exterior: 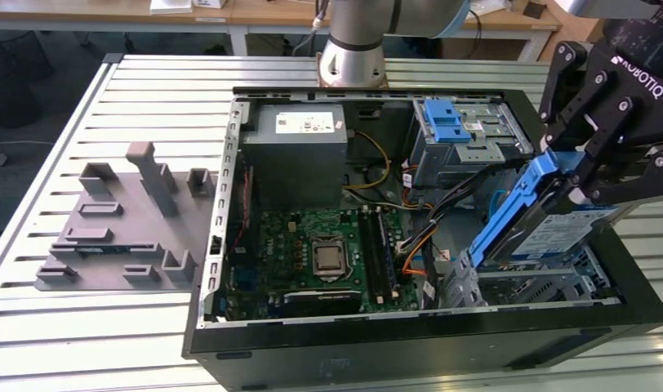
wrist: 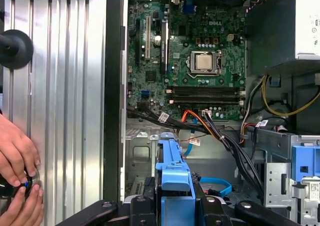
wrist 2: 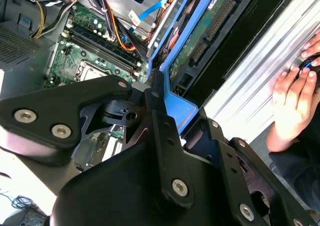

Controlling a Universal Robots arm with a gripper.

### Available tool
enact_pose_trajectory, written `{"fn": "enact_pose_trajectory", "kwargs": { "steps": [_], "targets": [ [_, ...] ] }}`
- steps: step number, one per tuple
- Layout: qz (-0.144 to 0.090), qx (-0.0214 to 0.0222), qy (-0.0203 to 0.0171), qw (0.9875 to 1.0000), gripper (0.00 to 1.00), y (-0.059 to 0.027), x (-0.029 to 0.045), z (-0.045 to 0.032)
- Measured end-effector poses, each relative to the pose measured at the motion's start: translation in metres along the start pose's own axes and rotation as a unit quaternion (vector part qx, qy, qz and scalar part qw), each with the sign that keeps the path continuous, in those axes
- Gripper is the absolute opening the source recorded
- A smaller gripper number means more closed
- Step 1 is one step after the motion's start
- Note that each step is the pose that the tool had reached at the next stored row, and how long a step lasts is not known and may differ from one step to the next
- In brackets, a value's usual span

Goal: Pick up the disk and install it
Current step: 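Insert the disk into the insertion slot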

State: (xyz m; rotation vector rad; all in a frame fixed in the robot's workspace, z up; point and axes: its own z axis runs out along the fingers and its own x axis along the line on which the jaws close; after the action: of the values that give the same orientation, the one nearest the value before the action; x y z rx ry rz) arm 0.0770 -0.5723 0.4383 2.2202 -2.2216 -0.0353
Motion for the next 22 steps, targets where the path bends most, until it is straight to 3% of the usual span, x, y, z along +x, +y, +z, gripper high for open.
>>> {"fn": "enact_pose_trajectory", "kwargs": {
  "steps": [22],
  "targets": [
    [0.002,0.0000,-0.0008,1.0000,0.36,-0.0016,0.0029,0.0088]
  ]
}}
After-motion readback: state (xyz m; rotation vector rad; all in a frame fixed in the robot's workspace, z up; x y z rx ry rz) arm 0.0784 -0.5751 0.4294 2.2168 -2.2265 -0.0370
